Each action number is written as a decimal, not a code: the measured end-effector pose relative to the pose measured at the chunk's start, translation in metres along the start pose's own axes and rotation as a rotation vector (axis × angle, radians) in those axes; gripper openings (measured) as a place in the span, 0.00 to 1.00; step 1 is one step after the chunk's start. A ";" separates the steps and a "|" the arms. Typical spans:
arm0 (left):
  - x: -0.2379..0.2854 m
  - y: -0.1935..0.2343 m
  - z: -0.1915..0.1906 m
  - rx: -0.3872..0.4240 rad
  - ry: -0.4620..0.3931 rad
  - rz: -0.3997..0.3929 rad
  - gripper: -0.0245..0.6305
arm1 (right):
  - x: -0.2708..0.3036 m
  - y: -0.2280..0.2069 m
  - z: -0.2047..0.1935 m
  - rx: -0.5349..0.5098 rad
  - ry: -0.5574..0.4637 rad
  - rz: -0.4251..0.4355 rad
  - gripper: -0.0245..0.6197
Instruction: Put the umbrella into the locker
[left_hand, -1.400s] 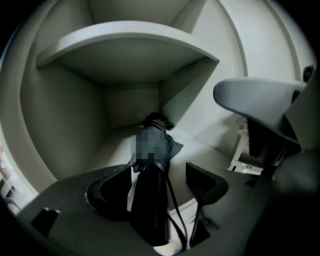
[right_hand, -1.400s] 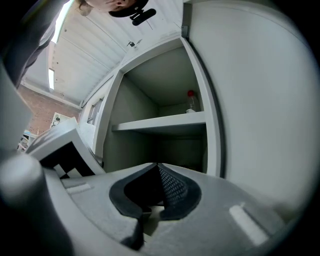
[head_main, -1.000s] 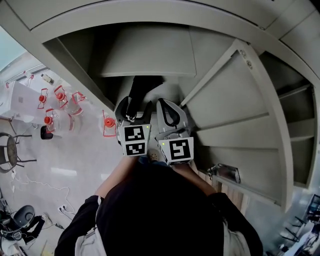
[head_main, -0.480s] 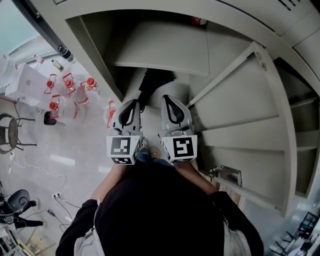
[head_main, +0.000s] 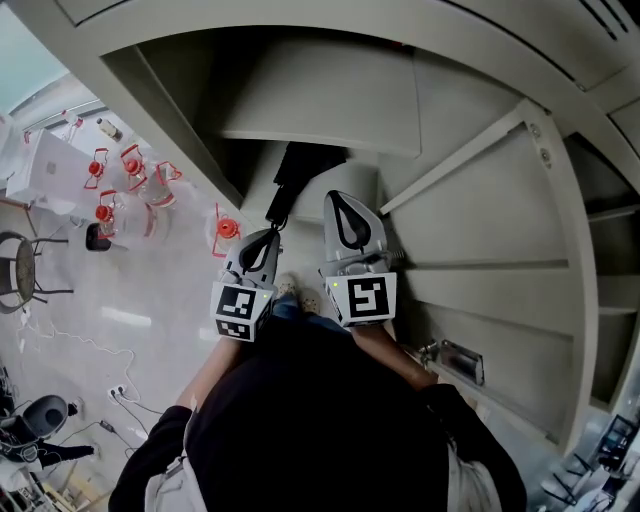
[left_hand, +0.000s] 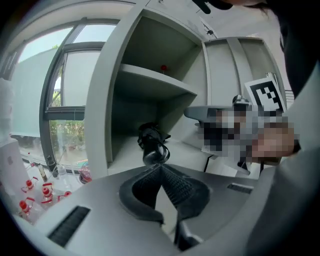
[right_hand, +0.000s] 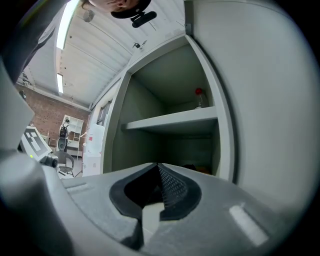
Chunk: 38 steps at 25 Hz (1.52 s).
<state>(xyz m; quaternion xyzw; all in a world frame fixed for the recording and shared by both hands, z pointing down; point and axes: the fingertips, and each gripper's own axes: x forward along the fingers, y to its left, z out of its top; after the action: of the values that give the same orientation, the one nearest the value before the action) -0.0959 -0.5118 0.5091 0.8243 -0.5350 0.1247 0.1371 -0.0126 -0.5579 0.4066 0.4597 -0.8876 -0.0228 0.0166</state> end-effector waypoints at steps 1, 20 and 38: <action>0.007 -0.004 0.002 -0.014 -0.001 -0.018 0.05 | 0.000 -0.001 0.001 -0.006 -0.002 0.000 0.04; 0.045 -0.032 0.031 -0.052 -0.063 -0.222 0.05 | -0.001 -0.001 0.017 -0.017 -0.038 0.004 0.04; -0.079 -0.002 0.108 -0.006 -0.297 0.155 0.05 | -0.047 0.032 0.059 -0.014 -0.152 0.025 0.04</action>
<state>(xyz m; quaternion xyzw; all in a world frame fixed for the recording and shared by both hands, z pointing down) -0.1189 -0.4823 0.3809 0.7894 -0.6118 0.0100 0.0489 -0.0147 -0.4993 0.3495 0.4453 -0.8919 -0.0634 -0.0472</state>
